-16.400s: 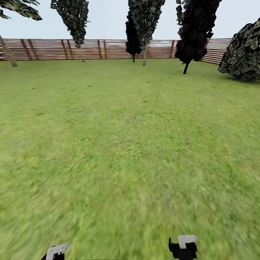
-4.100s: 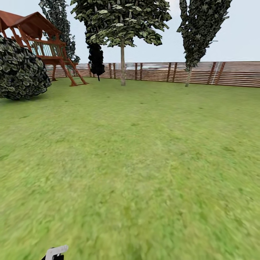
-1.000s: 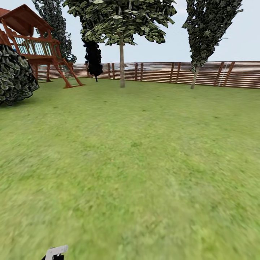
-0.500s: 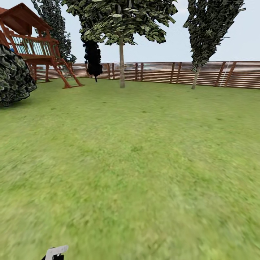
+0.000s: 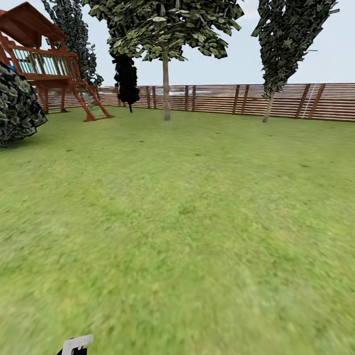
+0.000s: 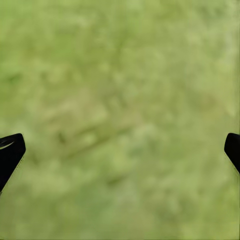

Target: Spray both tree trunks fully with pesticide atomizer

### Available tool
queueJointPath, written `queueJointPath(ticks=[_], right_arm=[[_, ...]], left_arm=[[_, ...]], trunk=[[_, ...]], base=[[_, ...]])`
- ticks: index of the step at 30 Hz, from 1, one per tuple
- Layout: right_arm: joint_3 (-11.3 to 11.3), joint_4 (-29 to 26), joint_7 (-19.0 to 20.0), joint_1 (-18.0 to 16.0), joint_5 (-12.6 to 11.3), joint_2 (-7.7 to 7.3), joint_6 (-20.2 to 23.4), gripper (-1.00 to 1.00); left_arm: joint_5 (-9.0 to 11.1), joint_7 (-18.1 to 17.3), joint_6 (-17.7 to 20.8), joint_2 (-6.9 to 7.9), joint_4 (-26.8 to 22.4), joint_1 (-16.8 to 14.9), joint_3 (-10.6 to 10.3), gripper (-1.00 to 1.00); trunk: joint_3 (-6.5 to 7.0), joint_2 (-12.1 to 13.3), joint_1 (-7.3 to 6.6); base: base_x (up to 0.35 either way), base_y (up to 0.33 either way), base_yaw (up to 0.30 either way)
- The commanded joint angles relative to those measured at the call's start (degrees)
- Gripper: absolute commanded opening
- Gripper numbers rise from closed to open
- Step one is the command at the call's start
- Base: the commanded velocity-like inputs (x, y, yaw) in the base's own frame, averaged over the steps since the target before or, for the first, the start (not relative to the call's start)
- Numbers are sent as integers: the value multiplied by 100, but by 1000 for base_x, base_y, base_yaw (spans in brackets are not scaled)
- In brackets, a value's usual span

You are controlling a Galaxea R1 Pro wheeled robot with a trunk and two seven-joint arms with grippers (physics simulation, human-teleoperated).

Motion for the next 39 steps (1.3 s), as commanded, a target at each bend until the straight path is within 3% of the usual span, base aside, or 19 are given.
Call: queueJointPath(ticks=[1, 39], right_arm=[[50, 6, -19, -4, -46, 2, -17, 100], [50, 6, -19, -4, -46, 2, -17, 100]], left_arm=[[-61, 32, -21, 0, 7, -4, 21, -100], [-61, 32, -21, 0, 7, -6, 21, -100]], trunk=[[-5, -2, 3], [-5, -2, 3]], base=[[340, 0, 0], [340, 0, 0]])
